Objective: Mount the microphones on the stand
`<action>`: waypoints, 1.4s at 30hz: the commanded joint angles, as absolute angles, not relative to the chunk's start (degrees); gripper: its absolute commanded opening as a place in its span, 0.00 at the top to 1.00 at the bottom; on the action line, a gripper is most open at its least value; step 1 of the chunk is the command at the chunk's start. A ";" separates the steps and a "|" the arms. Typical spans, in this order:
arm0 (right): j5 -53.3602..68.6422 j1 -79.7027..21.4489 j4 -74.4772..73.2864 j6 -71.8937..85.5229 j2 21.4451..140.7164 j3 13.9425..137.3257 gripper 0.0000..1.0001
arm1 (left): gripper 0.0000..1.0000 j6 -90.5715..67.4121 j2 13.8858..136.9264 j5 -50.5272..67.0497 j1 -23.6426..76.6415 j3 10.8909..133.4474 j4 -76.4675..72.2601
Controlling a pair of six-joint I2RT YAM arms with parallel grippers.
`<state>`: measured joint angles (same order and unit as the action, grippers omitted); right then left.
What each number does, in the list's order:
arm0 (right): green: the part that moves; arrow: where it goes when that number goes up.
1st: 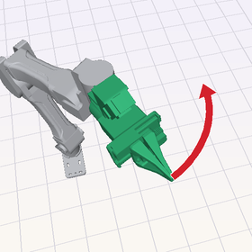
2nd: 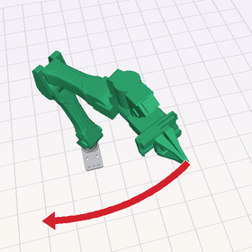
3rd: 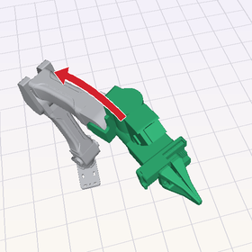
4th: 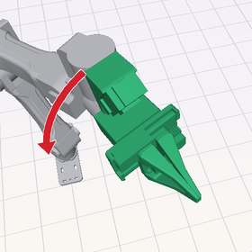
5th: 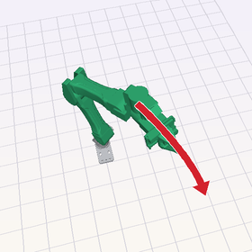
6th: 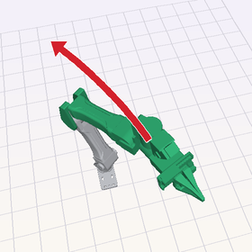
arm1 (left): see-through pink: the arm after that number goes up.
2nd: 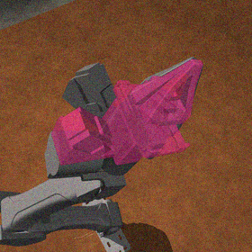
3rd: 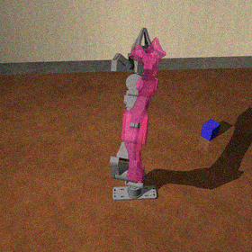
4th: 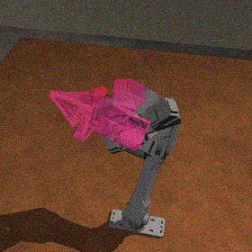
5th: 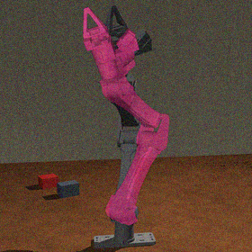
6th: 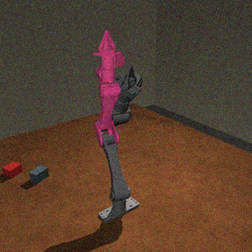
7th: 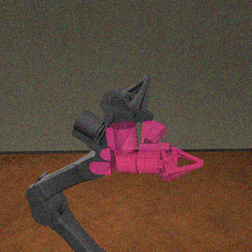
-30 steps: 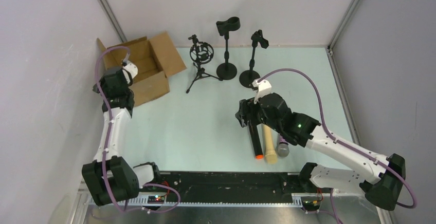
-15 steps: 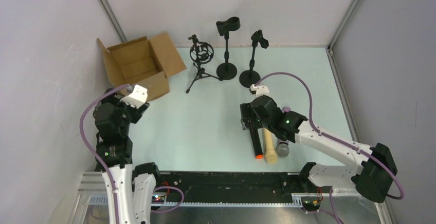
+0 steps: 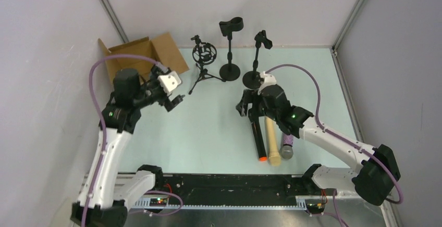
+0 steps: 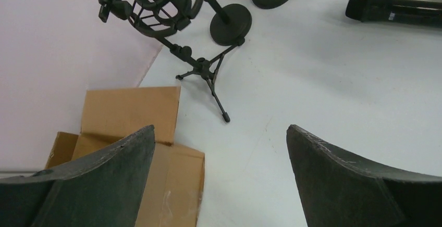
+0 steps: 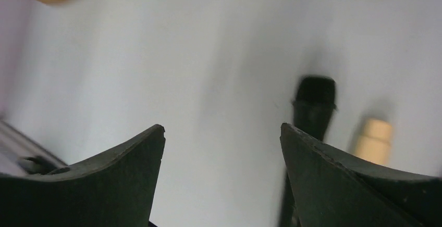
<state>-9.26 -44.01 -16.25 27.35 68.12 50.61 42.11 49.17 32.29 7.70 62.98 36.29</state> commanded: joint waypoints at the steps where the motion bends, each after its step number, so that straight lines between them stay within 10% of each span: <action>1: 4.32 -38.51 9.29 35.98 69.60 54.43 0.13 | 0.00 43.27 55.66 32.25 8.88 69.30 35.20; 16: 11.95 -33.93 40.75 55.56 103.31 74.25 0.00 | 0.00 37.08 49.82 24.07 5.18 64.87 35.20; 42: 10.11 -35.34 50.93 63.14 114.90 82.56 0.01 | 0.00 37.47 46.21 26.98 2.12 62.89 35.17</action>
